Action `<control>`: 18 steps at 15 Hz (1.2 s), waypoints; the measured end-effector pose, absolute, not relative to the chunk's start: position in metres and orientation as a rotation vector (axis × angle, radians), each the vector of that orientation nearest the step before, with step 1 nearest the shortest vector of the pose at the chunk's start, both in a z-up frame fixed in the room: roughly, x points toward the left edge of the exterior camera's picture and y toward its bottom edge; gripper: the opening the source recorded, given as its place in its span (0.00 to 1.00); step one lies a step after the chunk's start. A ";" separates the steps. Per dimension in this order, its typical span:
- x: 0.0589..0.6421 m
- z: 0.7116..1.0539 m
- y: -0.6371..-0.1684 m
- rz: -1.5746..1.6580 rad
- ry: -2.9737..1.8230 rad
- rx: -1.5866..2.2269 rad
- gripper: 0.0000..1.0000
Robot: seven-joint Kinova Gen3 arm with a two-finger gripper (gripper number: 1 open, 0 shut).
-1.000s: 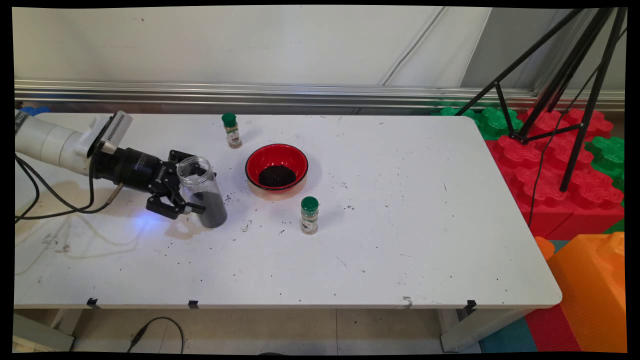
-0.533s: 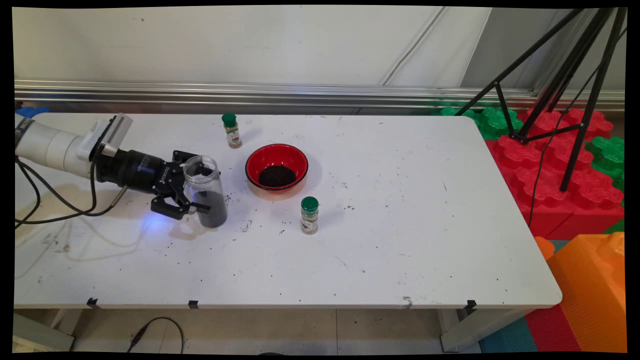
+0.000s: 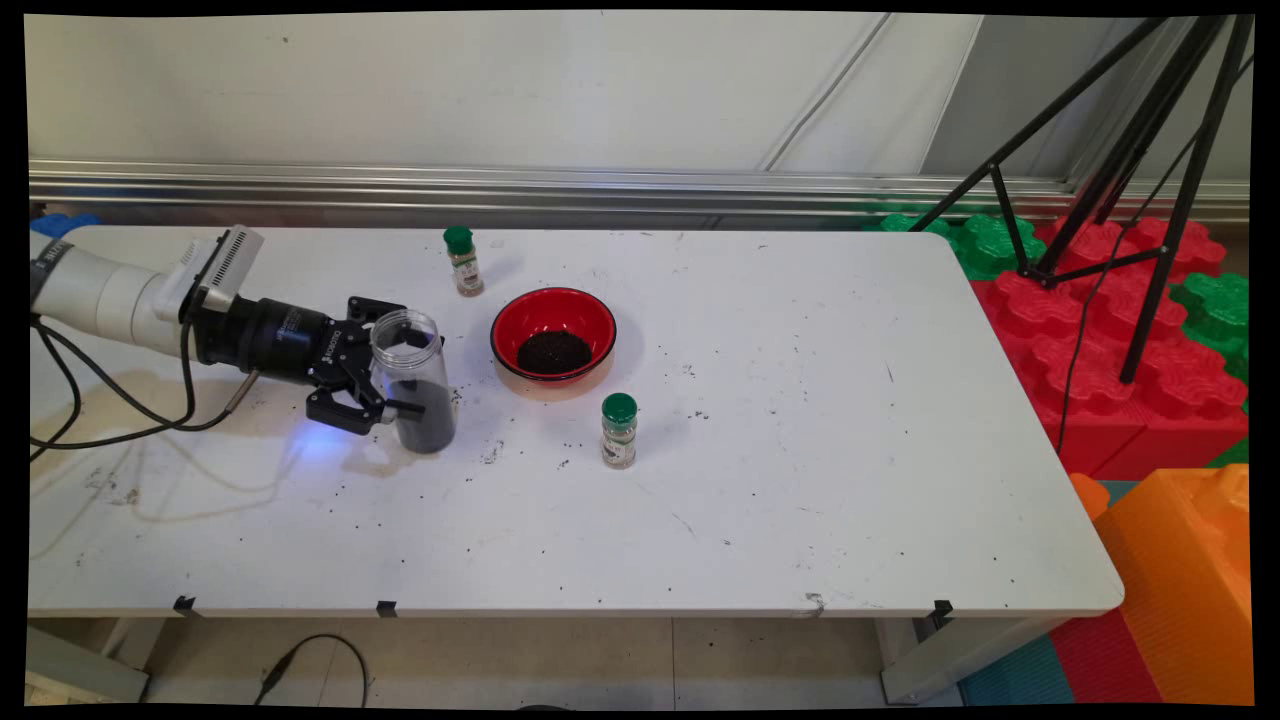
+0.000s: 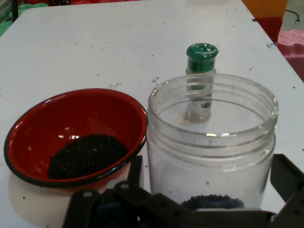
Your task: Pick up the black seasoning powder from the table, then pour the black seasoning powder in the red bowl
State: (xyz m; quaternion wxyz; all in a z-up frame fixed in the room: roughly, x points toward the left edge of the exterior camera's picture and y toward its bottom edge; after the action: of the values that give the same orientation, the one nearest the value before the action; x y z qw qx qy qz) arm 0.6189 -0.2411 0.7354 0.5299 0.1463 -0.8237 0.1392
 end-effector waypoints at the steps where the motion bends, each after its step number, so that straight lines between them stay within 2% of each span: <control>1: 0.619 0.735 -0.241 0.333 -1.963 0.348 1.00; 2: 0.619 0.735 -0.241 0.335 -1.959 0.347 1.00; 3: 0.619 0.735 -0.241 0.336 -1.956 0.346 0.00; 11: 0.621 0.734 -0.242 0.335 -1.948 0.347 0.00; 18: 0.618 0.747 -0.247 0.336 -1.930 0.366 0.00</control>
State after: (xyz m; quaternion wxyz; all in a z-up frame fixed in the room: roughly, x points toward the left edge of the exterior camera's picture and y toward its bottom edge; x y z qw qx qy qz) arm 0.6179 -0.2467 0.7468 0.5434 0.1543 -0.8129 0.1417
